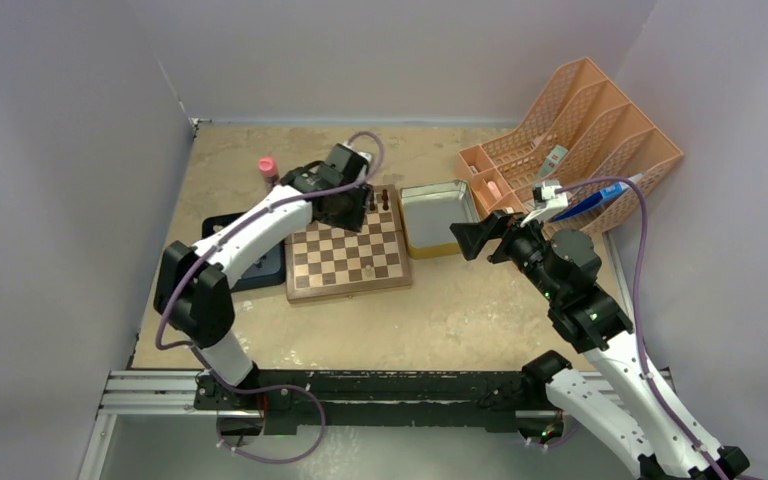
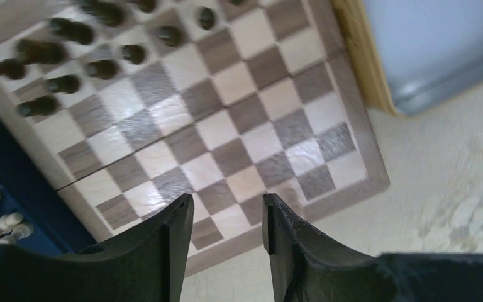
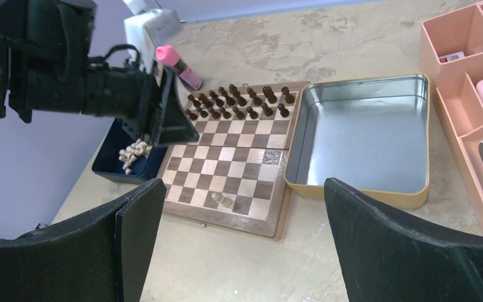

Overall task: Set up the chess pieces on the board
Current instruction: Pick up the chess piece from the storage box.

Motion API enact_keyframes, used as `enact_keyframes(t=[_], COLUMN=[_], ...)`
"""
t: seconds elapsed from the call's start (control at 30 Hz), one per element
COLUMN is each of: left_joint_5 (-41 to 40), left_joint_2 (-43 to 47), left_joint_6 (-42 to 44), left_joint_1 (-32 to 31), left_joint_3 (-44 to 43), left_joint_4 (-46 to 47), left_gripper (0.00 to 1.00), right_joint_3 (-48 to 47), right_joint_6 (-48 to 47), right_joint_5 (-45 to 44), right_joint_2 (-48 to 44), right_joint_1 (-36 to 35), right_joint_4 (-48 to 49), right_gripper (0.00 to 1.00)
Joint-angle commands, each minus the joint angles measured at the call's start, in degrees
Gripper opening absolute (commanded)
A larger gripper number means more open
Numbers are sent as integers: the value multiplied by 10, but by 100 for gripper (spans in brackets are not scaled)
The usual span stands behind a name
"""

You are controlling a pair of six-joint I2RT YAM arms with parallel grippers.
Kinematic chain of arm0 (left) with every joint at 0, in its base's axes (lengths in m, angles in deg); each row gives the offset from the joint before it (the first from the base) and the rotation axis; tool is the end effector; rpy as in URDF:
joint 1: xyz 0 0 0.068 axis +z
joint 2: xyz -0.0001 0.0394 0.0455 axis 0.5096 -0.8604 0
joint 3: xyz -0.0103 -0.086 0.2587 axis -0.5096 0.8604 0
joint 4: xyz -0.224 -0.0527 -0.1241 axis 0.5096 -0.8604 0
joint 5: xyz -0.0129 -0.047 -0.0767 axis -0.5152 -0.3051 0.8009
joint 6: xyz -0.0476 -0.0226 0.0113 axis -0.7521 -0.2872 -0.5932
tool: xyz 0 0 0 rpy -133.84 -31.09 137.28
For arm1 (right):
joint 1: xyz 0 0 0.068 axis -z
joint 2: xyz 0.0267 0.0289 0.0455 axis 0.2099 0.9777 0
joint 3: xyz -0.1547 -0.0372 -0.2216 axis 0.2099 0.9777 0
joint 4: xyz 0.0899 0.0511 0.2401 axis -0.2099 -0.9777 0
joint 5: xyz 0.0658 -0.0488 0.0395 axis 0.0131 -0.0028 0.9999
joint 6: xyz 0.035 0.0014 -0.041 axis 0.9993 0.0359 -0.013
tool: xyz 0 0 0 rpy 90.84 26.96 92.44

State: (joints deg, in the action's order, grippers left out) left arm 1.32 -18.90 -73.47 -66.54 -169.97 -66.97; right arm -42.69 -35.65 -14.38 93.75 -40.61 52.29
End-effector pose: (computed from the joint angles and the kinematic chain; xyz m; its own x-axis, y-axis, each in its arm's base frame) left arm 0.2959 -0.2091 0.2838 -0.8243 0.2268 -0.5187 0.3009 0.9516 -0.0622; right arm 0.1347 0.0729 0.3628 -0.2104 0.4059 -0.8894 -0.4247 0.7815 0.4571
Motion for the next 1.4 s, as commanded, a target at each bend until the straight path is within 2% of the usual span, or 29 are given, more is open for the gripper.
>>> enact_keyframes(t=[0.0, 0.13, 0.2, 0.47, 0.63, 0.87, 1.03, 1.23, 1.37], left_joint_5=[-7, -93, -110, -76, -35, -78, -81, -40, -43], left_joint_2=[81, 132, 147, 164, 160, 132, 95, 63, 43], left_joint_6=[-80, -116, -139, -275, -315, -381, -379, -332, -322], left_joint_1=[89, 139, 171, 328, 413, 430, 430, 430, 429], left_joint_3=[46, 94, 107, 138, 159, 171, 184, 201, 202], left_joint_4=[82, 106, 102, 61, 55, 0, -18, 15, 15], left_gripper=[42, 39, 40, 37, 37, 37, 37, 36, 36], right_joint_3=[4, 6, 6, 2, 5, 15, 0, 0, 6], right_joint_6=[7, 10, 10, 10, 18, 19, 4, -2, -1], right_joint_5=[14, 18, 20, 27, 23, 28, 24, 22, 24], right_joint_2=[-9, -10, -11, -6, 0, -1, 2, 0, 0], right_joint_1=[-2, -2, -2, -2, -2, -2, -2, -2, -2], right_joint_4=[32, 32, 31, 36, 35, 46, 35, 30, 35], right_gripper=[99, 99, 99, 99, 99, 99, 99, 99, 99])
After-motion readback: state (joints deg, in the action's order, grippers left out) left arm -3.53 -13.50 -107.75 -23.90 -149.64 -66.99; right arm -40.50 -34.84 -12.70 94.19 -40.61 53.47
